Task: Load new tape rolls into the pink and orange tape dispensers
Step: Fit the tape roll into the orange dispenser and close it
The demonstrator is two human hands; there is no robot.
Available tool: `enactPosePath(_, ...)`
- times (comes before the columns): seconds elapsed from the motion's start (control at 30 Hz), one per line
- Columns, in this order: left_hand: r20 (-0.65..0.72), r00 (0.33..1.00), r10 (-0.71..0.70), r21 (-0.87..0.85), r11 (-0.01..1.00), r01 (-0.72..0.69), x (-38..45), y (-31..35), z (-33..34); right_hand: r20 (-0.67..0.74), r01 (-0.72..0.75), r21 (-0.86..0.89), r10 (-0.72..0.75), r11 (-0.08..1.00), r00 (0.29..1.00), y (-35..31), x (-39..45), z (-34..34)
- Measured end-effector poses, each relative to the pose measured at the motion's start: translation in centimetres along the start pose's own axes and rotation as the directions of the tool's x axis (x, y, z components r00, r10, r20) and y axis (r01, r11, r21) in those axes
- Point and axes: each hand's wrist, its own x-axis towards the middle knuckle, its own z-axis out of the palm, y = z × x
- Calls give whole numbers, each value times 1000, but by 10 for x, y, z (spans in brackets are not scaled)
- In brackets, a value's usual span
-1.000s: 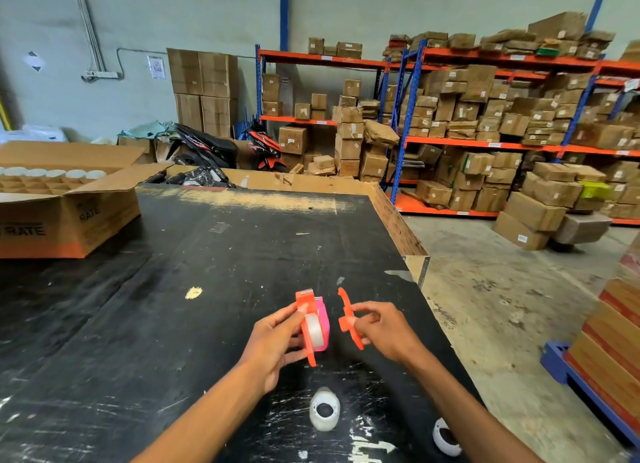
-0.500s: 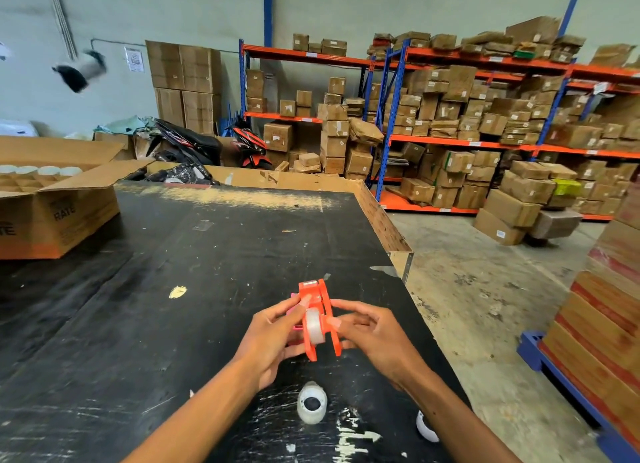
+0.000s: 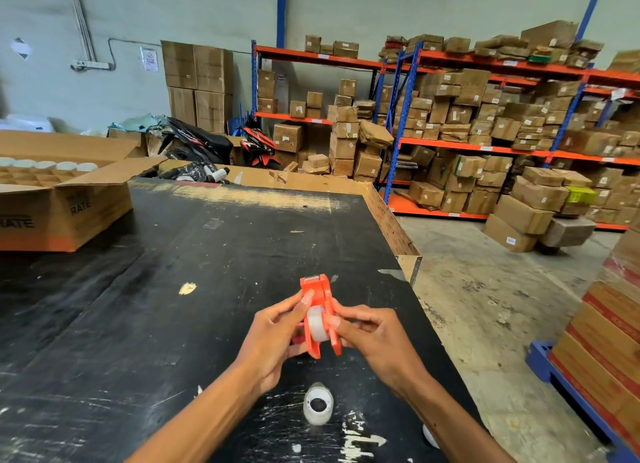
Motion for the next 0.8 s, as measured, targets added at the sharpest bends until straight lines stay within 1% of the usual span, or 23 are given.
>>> enactPosePath(0.1, 10, 1000, 19, 20, 1000, -20, 1, 4, -2, 18, 16, -3, -16, 1000, 1000, -1, 2, 0)
enactPosePath(0.2, 18, 998, 66, 47, 997, -66, 3, 11, 2, -7, 14, 11, -14, 1000, 1000, -10, 5, 0)
enactPosePath(0.27, 26, 996, 80, 57, 995, -82, 4, 15, 7, -35, 9, -13, -9, 1000, 999, -15, 12, -1)
enactPosePath(0.33, 13, 996, 91, 55, 994, -92, 4, 16, 10, -57, 6, -43, -8, 999, 998, -19, 18, -2)
enactPosePath(0.4, -13, 994, 105, 40, 994, -104, 5, 16, 11, -67, 12, -34, -14, 999, 998, -18, 21, 1)
enactPosePath(0.47, -40, 992, 120, 27, 993, -119, 6, 14, 9, -85, 40, -33, -42, 999, 995, -14, 20, 6)
enactPosePath(0.53, -39, 991, 128, 40, 991, -126, 7, 13, 8, -93, 71, -23, -73, 997, 993, -12, 17, 9)
enactPosePath(0.7, 6, 990, 143, 82, 986, -143, 6, 15, 0, 34, 68, 20, -69, 997, 997, -23, 14, 7)
enactPosePath(0.8, 0, 987, 162, 85, 983, -161, 5, 15, 1, 31, 74, 23, -74, 997, 997, -26, 14, 7)
